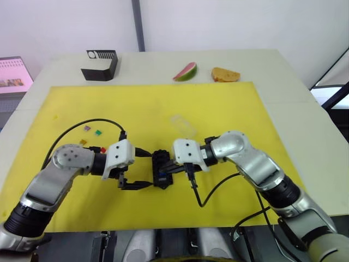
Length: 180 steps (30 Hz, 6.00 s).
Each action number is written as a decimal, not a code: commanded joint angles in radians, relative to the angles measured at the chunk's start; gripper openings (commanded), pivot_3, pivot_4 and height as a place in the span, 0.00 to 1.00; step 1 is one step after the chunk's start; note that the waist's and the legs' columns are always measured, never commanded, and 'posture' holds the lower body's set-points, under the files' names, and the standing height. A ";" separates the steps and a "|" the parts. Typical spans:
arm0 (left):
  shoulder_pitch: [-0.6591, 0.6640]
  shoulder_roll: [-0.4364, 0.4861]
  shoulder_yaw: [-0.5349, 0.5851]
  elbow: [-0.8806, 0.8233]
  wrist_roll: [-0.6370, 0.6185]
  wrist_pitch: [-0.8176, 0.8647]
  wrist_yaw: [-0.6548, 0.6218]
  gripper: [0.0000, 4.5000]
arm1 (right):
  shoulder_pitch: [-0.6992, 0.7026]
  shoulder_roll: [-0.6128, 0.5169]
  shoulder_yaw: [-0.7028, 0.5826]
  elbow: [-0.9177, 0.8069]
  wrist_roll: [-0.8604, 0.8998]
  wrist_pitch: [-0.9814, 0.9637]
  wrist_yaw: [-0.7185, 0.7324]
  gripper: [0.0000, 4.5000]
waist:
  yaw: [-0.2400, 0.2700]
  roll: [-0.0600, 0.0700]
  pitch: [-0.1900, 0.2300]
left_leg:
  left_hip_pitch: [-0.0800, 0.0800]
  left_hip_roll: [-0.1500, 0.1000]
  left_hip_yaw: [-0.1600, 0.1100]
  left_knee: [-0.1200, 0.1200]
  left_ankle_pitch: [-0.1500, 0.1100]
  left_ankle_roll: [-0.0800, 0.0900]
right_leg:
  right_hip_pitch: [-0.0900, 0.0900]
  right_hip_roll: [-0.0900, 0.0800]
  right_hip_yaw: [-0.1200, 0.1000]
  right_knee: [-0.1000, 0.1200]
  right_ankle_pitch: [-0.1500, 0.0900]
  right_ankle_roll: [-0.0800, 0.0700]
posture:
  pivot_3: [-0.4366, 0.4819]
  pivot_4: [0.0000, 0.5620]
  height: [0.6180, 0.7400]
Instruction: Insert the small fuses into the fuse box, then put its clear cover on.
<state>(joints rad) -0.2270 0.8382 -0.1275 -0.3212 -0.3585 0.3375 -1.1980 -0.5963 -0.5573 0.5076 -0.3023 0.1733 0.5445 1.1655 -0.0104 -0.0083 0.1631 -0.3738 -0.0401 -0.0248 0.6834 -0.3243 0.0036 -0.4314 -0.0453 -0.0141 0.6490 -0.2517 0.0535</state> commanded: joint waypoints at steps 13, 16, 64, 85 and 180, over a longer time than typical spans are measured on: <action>-0.009 0.000 0.012 -0.011 -0.004 -0.014 -0.002 1.00 | -0.013 0.055 -0.063 -0.020 0.056 0.019 -0.040 0.01 | 0.000 0.000 0.000 | 0.000 0.000 0.000 0.000 0.000 0.000 | 0.000 0.000 0.000 0.000 0.000 0.000 | 0.48 0.27 1.00; -0.005 0.001 0.013 -0.012 -0.007 -0.014 -0.003 1.00 | -0.021 0.063 -0.090 -0.034 0.087 0.036 -0.044 0.01 | 0.000 0.000 0.000 | 0.000 0.000 0.000 0.000 0.000 0.000 | -0.001 0.000 0.000 0.000 0.000 0.000 | 0.48 0.27 1.00; -0.005 0.012 0.028 -0.024 -0.016 -0.007 -0.016 1.00 | 0.030 0.021 -0.028 -0.021 0.025 -0.021 -0.048 0.23 | 0.000 0.000 0.000 | -0.001 0.000 0.000 0.000 0.000 0.000 | -0.001 0.000 0.000 0.000 0.000 0.000 | 0.48 0.27 1.00; -0.014 0.005 0.023 -0.017 -0.014 -0.007 -0.014 1.00 | -0.009 0.024 -0.048 -0.045 0.049 0.030 -0.049 0.01 | 0.000 0.000 0.000 | -0.001 0.000 0.000 0.000 0.000 0.000 | -0.001 0.000 0.000 0.000 0.000 0.000 | 0.48 0.27 1.00; 0.029 0.034 0.042 -0.046 -0.036 -0.010 -0.005 1.00 | -0.180 -0.002 0.035 -0.107 0.092 0.353 -0.116 0.01 | -0.001 0.000 0.000 | -0.001 0.000 0.000 -0.001 0.000 0.000 | -0.001 0.000 0.000 -0.001 0.000 0.000 | 0.48 0.27 1.00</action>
<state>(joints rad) -0.1998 0.8615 -0.1219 -0.3363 -0.3825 0.3356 -1.2049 -0.7514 -0.5535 0.5494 -0.3703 0.2589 0.8915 1.0467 -0.0115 -0.0078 0.1636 -0.3752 -0.0400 -0.0249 0.6827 -0.3244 0.0037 -0.4328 -0.0456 -0.0141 0.6482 -0.2517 0.0533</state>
